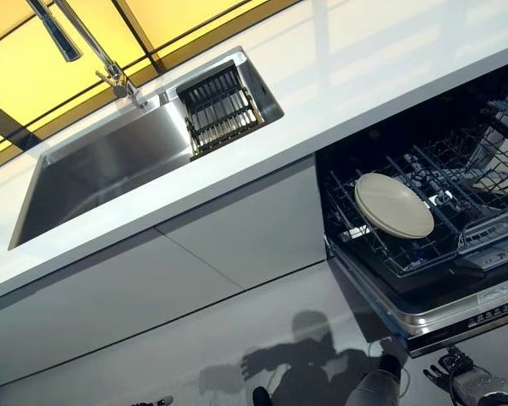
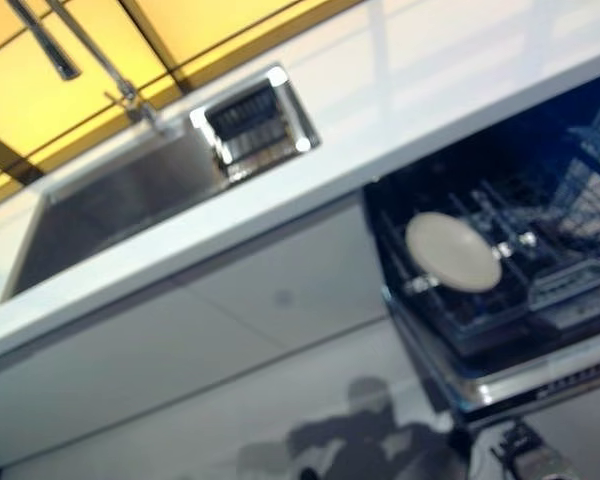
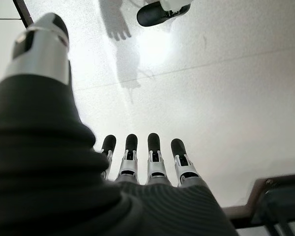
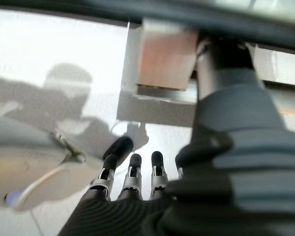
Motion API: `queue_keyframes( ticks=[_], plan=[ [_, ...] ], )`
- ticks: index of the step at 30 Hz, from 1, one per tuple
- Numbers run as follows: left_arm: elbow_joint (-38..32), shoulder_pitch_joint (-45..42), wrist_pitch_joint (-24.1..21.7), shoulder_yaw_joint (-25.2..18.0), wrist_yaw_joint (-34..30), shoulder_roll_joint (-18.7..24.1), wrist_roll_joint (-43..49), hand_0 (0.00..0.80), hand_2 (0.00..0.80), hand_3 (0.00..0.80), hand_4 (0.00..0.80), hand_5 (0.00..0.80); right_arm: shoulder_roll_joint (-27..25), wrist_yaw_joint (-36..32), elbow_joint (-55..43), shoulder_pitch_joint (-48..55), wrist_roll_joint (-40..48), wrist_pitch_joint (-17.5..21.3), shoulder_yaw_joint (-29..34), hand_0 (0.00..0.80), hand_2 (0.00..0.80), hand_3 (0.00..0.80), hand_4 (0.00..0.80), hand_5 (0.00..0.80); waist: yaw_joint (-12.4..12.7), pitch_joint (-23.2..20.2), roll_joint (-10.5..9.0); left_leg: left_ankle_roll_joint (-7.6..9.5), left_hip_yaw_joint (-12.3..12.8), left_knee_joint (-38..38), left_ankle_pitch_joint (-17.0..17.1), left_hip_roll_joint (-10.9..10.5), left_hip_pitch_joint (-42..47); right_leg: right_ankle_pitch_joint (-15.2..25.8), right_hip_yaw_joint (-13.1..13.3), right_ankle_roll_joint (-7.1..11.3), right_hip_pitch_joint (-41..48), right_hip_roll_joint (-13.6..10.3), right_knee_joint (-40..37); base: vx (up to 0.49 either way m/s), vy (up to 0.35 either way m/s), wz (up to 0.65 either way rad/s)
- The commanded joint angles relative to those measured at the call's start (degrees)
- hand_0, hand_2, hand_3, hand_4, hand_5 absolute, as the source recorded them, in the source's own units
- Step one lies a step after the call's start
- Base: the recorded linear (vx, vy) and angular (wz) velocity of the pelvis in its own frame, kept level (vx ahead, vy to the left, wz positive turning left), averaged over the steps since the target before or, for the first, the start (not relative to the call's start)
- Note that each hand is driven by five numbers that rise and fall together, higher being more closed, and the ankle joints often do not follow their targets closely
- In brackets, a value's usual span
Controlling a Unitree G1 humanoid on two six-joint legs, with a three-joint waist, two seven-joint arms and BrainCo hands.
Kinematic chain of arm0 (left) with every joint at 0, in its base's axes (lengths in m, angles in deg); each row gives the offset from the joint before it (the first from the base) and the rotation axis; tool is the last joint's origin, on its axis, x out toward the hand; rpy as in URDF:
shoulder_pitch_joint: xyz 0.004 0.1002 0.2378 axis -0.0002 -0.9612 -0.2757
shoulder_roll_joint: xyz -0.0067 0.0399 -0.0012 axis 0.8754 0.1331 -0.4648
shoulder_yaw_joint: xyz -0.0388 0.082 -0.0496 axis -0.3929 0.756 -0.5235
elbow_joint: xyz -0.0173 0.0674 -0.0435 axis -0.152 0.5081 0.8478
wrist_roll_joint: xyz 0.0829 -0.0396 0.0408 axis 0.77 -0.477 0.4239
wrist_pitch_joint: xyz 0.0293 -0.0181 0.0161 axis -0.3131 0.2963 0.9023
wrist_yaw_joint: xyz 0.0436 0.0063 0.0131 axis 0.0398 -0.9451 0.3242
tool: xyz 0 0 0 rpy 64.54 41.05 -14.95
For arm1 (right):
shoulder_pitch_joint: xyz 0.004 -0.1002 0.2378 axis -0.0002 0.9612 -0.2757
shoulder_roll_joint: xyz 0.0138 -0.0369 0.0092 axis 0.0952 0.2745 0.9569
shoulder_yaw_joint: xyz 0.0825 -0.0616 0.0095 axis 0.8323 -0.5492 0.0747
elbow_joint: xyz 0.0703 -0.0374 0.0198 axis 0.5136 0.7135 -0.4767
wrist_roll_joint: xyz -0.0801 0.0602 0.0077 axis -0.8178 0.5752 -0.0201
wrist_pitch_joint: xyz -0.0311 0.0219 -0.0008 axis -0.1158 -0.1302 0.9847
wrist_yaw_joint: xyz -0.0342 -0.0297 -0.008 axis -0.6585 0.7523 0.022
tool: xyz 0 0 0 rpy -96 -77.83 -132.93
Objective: Take plates into dishwasher
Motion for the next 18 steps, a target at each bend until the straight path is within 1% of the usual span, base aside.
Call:
queue_keyframes(
  ticks=[1,2,4,6,8,9,12,14,18],
  plan=[
    [1.7,-2.0,-0.8,0.0,0.3,0.8,-0.2,0.000,0.000,0.000,0.000,0.000,0.0,-10.2,-6.6,-11.9,2.6,3.6,-0.3,0.000,0.000,0.000,0.000,0.000,2.6,-1.0,-0.18,4.23,-1.3,9.3,-2.9,-0.2,-2.7,-2.0,-0.9,-5.05,3.2,1.0,4.2,0.132,0.075,0.00],
    [2.0,-2.5,-1.0,-0.1,0.1,0.5,0.0,0.000,0.000,0.000,0.000,0.000,0.3,-13.5,-7.9,-12.5,1.2,4.5,-0.9,0.000,0.000,0.000,0.000,0.000,2.8,-1.3,-0.29,4.02,-1.4,9.1,-2.7,0.1,-2.2,-2.2,-1.1,-4.94,4.2,0.9,4.0,0.113,0.059,0.00],
    [2.0,-2.8,-0.5,-0.2,0.1,0.4,0.4,0.000,0.000,0.000,0.000,0.000,0.3,-15.2,-9.6,-12.8,0.3,4.6,-1.3,0.000,0.000,0.000,0.000,0.000,2.9,-1.6,-0.56,3.76,-1.3,9.2,-2.6,0.4,-1.6,-2.4,-1.4,-4.79,5.2,0.8,3.9,0.131,0.046,-0.02],
    [2.2,-3.7,-0.2,-0.5,-0.2,0.3,1.3,0.000,0.000,0.000,0.000,0.000,0.2,-18.9,-13.1,-13.6,-0.7,6.1,-2.7,0.000,0.000,0.000,0.000,0.000,3.2,-2.3,-1.20,3.38,-1.4,9.2,-2.1,0.9,-0.8,-2.6,-1.9,-4.53,6.9,0.7,3.5,0.158,0.037,-0.05],
    [2.1,-4.1,0.0,-0.7,-0.4,0.3,1.5,0.000,0.000,0.000,0.000,0.000,0.3,-19.2,-15.1,-13.9,-1.5,6.9,-3.5,0.000,0.000,0.000,0.000,0.000,3.3,-2.5,-1.45,3.25,-1.3,9.1,-2.0,1.2,-0.3,-2.7,-2.1,-4.42,7.7,0.7,3.2,0.123,0.005,-0.10],
    [1.9,-4.7,0.1,-0.8,-0.4,0.3,1.9,0.000,0.000,0.000,0.000,0.000,-0.1,-20.7,-16.8,-14.1,-2.5,7.5,-4.0,0.000,0.000,0.000,0.000,0.000,3.5,-2.9,-1.80,3.09,-1.3,9.2,-1.9,1.5,0.0,-2.8,-2.5,-4.32,8.8,0.9,2.7,0.125,-0.004,-0.13],
    [1.6,-5.7,0.5,-1.1,-0.6,0.5,2.9,0.000,0.000,0.000,0.000,0.000,-0.6,-21.9,-19.8,-14.3,-3.2,7.9,-4.8,0.000,0.000,0.000,0.000,0.000,4.0,-3.6,-2.35,2.80,-1.2,9.1,-1.5,2.1,0.9,-2.8,-3.3,-4.20,11.0,1.2,1.7,0.135,-0.014,-0.09],
    [1.5,-6.1,0.6,-1.2,-0.9,0.7,3.3,0.000,0.000,0.000,0.000,0.000,-0.8,-21.6,-21.5,-14.4,-3.0,8.0,-5.1,0.000,0.000,0.000,0.000,0.000,4.1,-3.8,-2.63,2.63,-1.3,9.0,-1.4,2.3,1.3,-2.6,-3.5,-4.10,12.0,1.4,1.1,0.111,-0.022,-0.04],
    [2.0,-7.0,0.3,-1.3,-0.7,1.0,4.2,0.000,0.000,0.000,0.000,0.000,-1.0,-21.3,-23.8,-14.4,-3.2,7.5,-5.5,0.000,0.000,0.000,0.000,0.000,4.8,-4.8,-3.73,2.21,-1.0,8.1,-0.7,3.0,2.8,-1.9,-5.0,-3.56,15.6,2.2,-1.8,0.123,-0.041,-0.01]
  ],
)
